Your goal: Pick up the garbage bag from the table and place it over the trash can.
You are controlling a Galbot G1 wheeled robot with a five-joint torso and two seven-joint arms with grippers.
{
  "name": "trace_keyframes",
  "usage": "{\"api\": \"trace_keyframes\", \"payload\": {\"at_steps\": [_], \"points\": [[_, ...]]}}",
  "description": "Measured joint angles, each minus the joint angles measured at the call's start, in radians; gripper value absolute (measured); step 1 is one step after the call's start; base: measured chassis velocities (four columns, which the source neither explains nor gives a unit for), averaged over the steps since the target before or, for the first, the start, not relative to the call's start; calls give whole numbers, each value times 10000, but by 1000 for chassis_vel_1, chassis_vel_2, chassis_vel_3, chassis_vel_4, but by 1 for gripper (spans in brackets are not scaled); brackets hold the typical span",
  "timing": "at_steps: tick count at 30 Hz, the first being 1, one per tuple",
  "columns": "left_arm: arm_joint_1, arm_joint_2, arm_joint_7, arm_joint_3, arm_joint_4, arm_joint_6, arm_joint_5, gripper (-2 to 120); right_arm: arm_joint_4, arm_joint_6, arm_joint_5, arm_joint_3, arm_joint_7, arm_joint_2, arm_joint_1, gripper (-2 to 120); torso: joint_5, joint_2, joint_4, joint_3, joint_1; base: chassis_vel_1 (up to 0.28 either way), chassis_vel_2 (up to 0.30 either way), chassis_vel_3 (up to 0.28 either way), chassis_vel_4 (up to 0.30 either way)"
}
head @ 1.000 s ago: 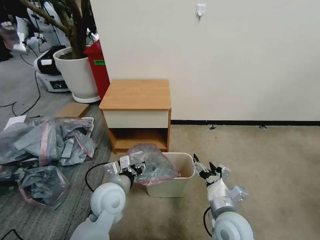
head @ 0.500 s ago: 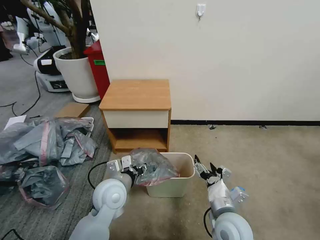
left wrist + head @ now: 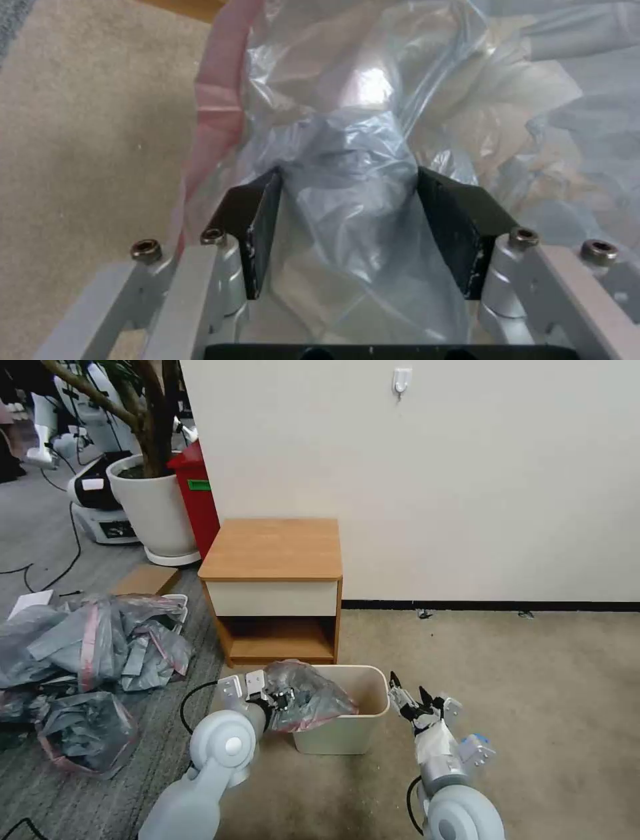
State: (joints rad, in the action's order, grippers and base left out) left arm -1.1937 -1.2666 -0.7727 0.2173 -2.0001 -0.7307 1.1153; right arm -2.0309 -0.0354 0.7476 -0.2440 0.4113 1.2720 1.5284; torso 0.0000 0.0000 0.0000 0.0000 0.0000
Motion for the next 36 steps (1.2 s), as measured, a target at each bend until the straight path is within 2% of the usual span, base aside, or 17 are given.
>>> {"api": "trace_keyframes", "payload": {"at_steps": [33, 35, 36], "points": [[1131, 318, -757, -872, 1079, -51, 717, 53, 267, -111, -89, -99, -16, 138, 0, 79, 0, 0, 0, 0, 0, 0, 0, 0, 0], [1156, 338, -774, -896, 1119, -51, 733, 43, 281, -115, -120, -98, -16, 161, 12, 78, 0, 0, 0, 0, 0, 0, 0, 0, 0], [1156, 338, -774, -896, 1119, -51, 733, 43, 281, -115, -120, -98, -16, 161, 12, 78, 0, 0, 0, 0, 0, 0, 0, 0, 0]]}}
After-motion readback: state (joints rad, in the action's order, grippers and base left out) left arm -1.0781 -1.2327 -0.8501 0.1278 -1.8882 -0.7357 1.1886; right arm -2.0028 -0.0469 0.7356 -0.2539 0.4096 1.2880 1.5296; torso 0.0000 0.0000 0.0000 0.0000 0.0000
